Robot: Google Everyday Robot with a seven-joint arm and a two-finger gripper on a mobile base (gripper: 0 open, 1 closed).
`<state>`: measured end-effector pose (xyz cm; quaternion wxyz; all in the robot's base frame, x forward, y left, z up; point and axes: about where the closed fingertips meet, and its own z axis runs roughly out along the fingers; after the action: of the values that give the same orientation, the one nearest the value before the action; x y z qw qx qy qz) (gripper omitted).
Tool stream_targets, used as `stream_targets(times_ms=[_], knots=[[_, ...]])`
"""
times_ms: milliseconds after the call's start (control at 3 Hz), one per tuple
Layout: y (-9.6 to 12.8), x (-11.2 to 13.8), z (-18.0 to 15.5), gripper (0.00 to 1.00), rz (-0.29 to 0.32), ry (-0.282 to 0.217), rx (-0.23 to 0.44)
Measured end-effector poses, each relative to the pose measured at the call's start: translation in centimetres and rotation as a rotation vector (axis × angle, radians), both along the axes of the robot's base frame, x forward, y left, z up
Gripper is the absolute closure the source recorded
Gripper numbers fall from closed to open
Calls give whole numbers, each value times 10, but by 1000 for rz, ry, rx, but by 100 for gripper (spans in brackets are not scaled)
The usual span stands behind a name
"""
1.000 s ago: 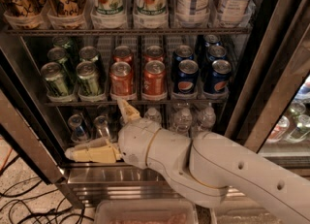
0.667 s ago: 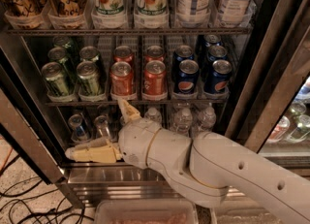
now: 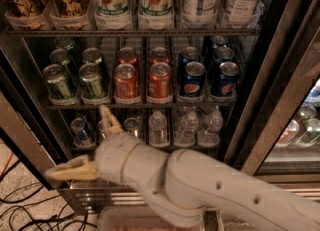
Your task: Pick green can from middle shelf of fridge
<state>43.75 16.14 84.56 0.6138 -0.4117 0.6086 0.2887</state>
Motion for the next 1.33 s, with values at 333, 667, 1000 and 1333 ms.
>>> stream_targets(times_ms=[333,667,1000,1333], knots=[[63,-30,11,0,90,-148,23],[62,-12,1,0,41,-157,46],[61,-11,1,0,38,-157,45],[59,-5,-6,0,-14,-106,63]])
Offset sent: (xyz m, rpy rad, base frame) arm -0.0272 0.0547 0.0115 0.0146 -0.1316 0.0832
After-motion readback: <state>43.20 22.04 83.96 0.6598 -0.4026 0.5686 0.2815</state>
